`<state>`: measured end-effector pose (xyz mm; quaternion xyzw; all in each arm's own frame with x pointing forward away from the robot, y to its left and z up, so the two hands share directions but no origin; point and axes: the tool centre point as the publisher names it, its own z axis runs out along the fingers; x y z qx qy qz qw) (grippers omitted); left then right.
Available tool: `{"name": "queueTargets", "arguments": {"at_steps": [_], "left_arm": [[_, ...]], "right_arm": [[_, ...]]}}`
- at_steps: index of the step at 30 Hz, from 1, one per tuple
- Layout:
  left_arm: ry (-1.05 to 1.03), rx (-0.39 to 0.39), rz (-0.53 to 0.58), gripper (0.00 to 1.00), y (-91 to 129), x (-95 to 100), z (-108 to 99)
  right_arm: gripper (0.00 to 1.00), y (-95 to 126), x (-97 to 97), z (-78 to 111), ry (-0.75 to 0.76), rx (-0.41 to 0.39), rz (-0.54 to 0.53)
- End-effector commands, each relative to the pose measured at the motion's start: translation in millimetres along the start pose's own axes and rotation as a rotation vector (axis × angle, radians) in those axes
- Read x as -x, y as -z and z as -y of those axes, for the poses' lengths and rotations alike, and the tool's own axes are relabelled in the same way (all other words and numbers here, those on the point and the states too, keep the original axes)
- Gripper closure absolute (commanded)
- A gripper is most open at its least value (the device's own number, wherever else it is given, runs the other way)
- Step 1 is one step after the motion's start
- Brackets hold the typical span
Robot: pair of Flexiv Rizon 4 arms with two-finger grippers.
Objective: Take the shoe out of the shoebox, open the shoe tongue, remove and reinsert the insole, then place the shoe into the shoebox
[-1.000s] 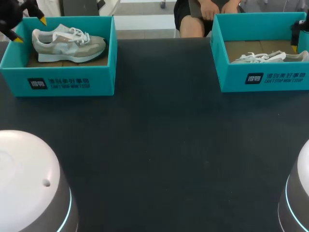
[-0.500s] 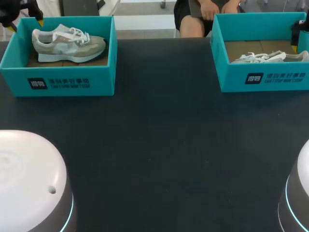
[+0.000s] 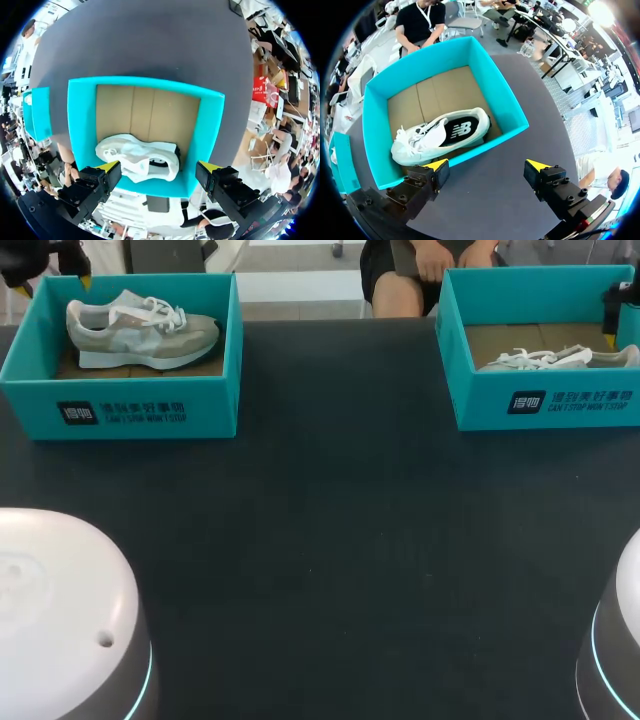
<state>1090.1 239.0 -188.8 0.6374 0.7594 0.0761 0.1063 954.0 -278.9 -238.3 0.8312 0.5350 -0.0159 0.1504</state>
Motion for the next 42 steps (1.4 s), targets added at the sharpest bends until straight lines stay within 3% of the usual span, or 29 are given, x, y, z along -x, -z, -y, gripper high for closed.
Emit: {"name": "queueTargets", "arguments": {"at_steps": [1,2,7,14,22,38,42], "left_arm": [[-0.001,-0.080,-0.016,0.00,-19,-6.1,-58],[-0.021,-0.113,-0.020,0.00,-23,-7.9,-64],[-0.032,-0.126,-0.044,0.00,-49,-17.3,-87],[-0.134,-0.118,-0.061,0.00,-89,-22.8,-96],[-0.204,-0.162,-0.069,0.00,-128,-19.8,-103],[-0.213,-0.150,-0.106,0.00,-131,-17.7,-100],[-0.232,-0.179,-0.103,0.00,-135,-20.4,-94]], "right_arm": [[0.00,0,0.6,1.2,-0.001,0.002,-0.002],[0.00,0,0.6,1.2,-0.001,0.002,-0.002],[0.00,0,0.6,1.2,-0.001,0.002,-0.002],[0.00,0,0.6,1.2,-0.001,0.002,-0.002],[0.00,0,0.6,1.2,-0.001,0.002,-0.002],[0.00,0,0.6,1.2,-0.001,0.002,-0.002],[0.00,0,0.6,1.2,-0.001,0.002,-0.002]]}}
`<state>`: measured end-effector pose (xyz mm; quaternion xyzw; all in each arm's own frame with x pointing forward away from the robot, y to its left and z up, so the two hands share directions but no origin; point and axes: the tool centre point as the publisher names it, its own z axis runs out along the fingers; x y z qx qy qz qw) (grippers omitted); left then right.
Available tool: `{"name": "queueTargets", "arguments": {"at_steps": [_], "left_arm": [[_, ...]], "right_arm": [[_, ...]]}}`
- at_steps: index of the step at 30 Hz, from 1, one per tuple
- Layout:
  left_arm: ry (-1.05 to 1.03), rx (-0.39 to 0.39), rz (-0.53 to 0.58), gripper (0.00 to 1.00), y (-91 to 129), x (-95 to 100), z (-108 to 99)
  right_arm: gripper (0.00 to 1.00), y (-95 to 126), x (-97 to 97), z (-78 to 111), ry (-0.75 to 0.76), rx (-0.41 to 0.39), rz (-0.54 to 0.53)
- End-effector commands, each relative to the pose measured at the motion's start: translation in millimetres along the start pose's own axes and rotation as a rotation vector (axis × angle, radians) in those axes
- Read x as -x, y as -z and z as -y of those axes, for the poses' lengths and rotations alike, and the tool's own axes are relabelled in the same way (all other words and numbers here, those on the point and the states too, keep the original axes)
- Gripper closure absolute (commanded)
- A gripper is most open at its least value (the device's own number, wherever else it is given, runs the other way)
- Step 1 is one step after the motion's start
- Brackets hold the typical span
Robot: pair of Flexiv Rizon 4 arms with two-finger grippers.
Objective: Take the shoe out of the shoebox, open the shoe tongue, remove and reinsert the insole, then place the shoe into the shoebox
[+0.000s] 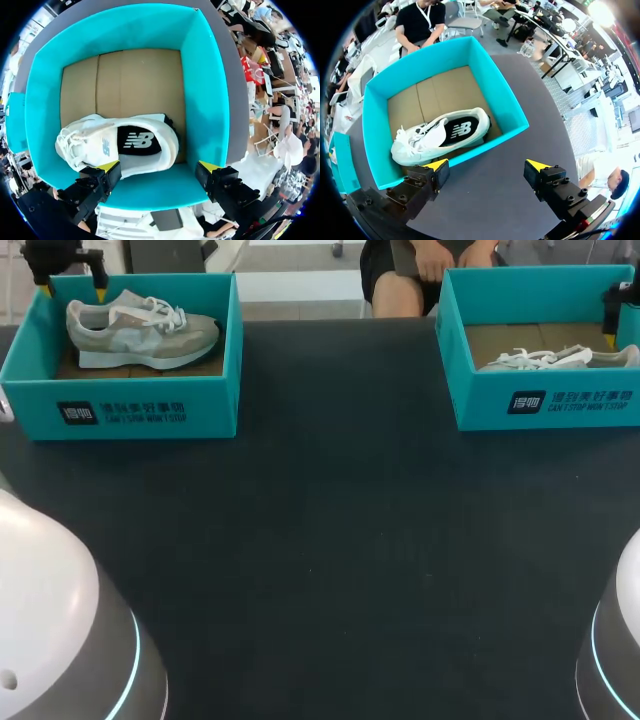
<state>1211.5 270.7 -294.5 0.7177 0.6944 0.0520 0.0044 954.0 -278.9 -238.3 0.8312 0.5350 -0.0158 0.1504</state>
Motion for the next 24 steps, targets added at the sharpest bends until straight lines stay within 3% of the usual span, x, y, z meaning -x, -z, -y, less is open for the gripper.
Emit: {"name": "queueTargets", "arguments": {"at_steps": [1,11,13,19,20,21,22,24], "left_arm": [[-0.043,-0.015,-0.004,0.00,-4,-2.8,4],[-0.031,-0.022,-0.023,0.01,-20,-2.8,3],[-0.031,-0.023,-0.024,0.11,-23,-2.3,3],[-0.023,-0.045,-0.034,0.09,-31,-1.1,4],[-0.025,-0.053,-0.030,0.28,-31,-2.0,5],[-0.019,-0.059,-0.028,0.38,-32,-3.0,5],[-0.016,-0.061,-0.031,0.42,-33,-4.5,5],[-0.016,-0.068,-0.036,0.39,-35,-6.8,6]], "right_arm": [[0.00,0,0.6,1.3,-0.001,0.002,-0.001],[0.00,0,0.6,1.3,-0.001,0.002,-0.001],[0.00,0,0.6,1.3,-0.001,0.002,-0.001],[0.00,0,0.6,1.3,-0.001,0.002,-0.001],[0.00,0,0.6,1.3,-0.001,0.002,-0.001],[0.00,0,0.6,1.3,-0.001,0.002,-0.001],[0.00,0,0.6,1.3,-0.001,0.002,-0.001],[0.00,0,0.6,1.3,-0.001,0.002,-0.001]]}}
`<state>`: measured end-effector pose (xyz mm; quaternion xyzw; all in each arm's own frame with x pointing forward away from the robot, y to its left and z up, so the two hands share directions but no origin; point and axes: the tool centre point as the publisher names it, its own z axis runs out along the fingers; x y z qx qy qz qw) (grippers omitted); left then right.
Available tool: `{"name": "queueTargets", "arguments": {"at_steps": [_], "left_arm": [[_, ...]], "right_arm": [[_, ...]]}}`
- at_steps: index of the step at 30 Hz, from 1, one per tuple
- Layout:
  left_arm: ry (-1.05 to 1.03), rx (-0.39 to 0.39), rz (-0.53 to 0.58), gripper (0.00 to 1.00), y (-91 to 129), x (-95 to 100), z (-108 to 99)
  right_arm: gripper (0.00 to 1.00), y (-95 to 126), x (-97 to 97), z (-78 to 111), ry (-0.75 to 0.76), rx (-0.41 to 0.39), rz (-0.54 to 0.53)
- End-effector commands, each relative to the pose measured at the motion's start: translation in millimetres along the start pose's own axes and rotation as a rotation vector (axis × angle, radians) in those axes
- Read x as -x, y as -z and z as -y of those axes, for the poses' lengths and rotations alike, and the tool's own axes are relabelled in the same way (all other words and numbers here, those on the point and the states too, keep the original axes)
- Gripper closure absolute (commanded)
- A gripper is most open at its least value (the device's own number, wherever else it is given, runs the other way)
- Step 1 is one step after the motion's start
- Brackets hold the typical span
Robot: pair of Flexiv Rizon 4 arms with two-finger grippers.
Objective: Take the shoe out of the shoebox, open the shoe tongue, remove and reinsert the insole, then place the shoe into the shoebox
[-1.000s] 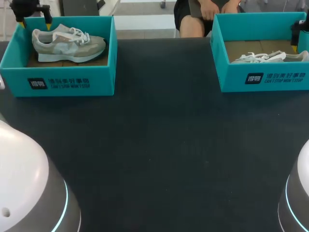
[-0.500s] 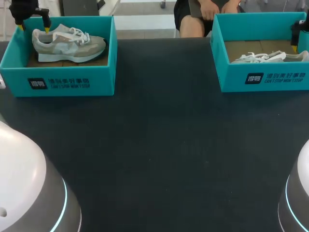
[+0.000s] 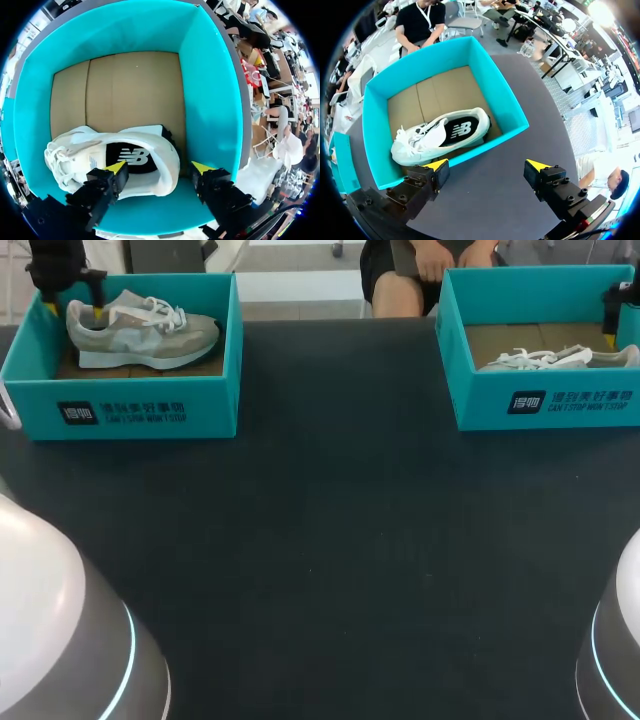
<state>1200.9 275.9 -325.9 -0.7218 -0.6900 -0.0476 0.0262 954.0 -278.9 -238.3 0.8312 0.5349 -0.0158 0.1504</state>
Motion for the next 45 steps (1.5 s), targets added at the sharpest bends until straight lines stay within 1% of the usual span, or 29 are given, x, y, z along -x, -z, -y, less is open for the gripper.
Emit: {"name": "queueTargets", "arguments": {"at_steps": [1,3,4,5,6,9,10,17,23,26,28,31,34,36,40,42,44,45], "left_arm": [[-0.001,-0.022,-0.004,0.31,-6,-5.0,-7],[0.001,-0.035,-0.001,0.36,-8,-6.6,-8],[0.001,-0.036,-0.005,0.35,-9,-7.7,-8],[0.001,-0.041,-0.006,0.39,-10,-8.1,-8],[-0.001,-0.048,-0.006,0.40,-11,-8.3,-7],[-0.004,-0.066,-0.001,0.36,-15,-7.8,-7],[-0.003,-0.064,-0.003,0.40,-16,-7.5,-7],[0.016,-0.079,-0.011,0.40,-24,-9.1,-12],[0.008,-0.083,-0.019,0.44,-30,-11.4,-13],[0.003,-0.089,-0.022,0.44,-38,-11.9,-13],[-0.001,-0.096,-0.021,0.45,-43,-12.6,-13],[-0.005,-0.100,-0.018,0.44,-49,-14.2,-11],[-0.003,-0.107,-0.027,0.58,-56,-14.8,-11],[0.000,-0.106,-0.034,0.64,-60,-15.0,-12],[0.007,-0.109,-0.039,0.71,-63,-15.3,-15],[0.009,-0.109,-0.046,0.84,-63,-16.1,-15],[0.003,-0.115,-0.045,1.00,-57,-18.7,-15],[-0.001,-0.113,-0.047,1.00,-54,-20.1,-14]], "right_arm": [[0.00,0,0.5,1.3,-0.001,0.002,-0.001],[0.00,0,0.5,1.3,-0.001,0.002,-0.001],[0.00,0,0.5,1.3,-0.001,0.002,-0.001],[0.00,0,0.5,1.3,-0.001,0.002,-0.001],[0.00,0,0.5,1.3,-0.001,0.002,-0.001],[0.00,0,0.5,1.3,-0.001,0.002,-0.001],[0.00,0,0.5,1.3,-0.001,0.002,-0.001],[0.00,0,0.5,1.3,-0.001,0.002,-0.001],[0.00,0,0.5,1.3,-0.001,0.002,-0.001],[0.00,0,0.5,1.3,-0.001,0.002,-0.001],[0.00,0,0.5,1.3,-0.001,0.002,-0.001],[0.00,0,0.5,1.3,-0.001,0.002,-0.001],[0.00,0,0.5,1.3,-0.001,0.002,-0.001],[0.00,0,0.5,1.3,-0.001,0.002,-0.001],[0.00,0,0.5,1.3,-0.001,0.002,-0.001],[0.00,0,0.5,1.3,-0.001,0.002,-0.001],[0.00,0,0.5,1.3,-0.001,0.002,-0.001],[0.00,0,0.5,1.3,-0.001,0.002,-0.001]]}}
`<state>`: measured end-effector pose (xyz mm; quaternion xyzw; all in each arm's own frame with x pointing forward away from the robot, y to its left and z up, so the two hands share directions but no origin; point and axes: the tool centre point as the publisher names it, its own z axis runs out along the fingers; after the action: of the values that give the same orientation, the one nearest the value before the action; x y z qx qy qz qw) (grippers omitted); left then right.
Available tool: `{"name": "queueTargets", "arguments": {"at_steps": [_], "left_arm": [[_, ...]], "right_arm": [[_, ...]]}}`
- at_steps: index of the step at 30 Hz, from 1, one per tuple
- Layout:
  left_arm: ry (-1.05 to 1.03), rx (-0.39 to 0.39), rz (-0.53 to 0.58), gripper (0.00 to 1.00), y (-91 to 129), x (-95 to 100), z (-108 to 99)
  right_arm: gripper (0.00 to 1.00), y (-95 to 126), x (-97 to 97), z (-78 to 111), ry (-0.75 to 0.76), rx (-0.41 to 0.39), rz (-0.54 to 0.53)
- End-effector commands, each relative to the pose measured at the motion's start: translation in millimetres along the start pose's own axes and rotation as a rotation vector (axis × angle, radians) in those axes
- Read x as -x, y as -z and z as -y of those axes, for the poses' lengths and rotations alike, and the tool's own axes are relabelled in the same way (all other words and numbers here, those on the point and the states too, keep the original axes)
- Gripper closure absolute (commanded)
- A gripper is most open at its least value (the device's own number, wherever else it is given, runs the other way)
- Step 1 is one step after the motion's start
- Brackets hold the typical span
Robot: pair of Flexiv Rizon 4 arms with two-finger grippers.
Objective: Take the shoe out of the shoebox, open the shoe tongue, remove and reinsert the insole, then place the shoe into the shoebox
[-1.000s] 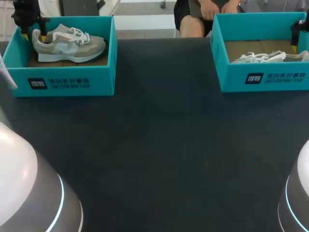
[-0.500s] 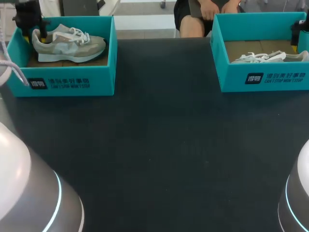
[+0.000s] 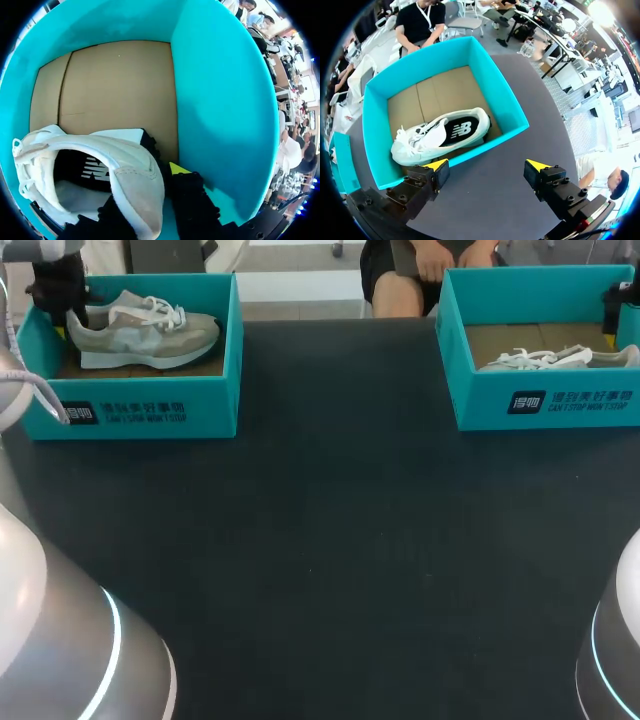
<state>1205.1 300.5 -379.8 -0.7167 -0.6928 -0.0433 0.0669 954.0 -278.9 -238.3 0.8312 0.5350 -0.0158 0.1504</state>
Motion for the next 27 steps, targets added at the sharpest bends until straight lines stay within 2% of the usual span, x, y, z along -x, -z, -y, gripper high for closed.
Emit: {"name": "queueTargets", "arguments": {"at_steps": [1,5,13,16,22,27], "left_arm": [[-0.014,-0.048,-0.002,1.00,7,-2.9,-12],[-0.029,-0.046,-0.034,1.00,29,-10.2,-6],[-0.047,-0.048,-0.051,1.00,90,-29.4,12],[-0.017,-0.072,-0.060,1.00,112,-34.3,16],[0.027,-0.097,-0.008,1.00,159,-45.8,17],[0.096,-0.044,0.024,1.00,191,-57.1,15]], "right_arm": [[0.00,0,0.6,1.3,-0.001,0.002,-0.001],[0.00,0,0.6,1.3,-0.001,0.002,-0.001],[0.00,0,0.6,1.3,-0.001,0.002,-0.001],[0.00,0,0.6,1.3,-0.001,0.002,-0.001],[0.00,0,0.6,1.3,-0.001,0.002,-0.001],[0.00,0,0.6,1.3,-0.001,0.002,-0.001]]}}
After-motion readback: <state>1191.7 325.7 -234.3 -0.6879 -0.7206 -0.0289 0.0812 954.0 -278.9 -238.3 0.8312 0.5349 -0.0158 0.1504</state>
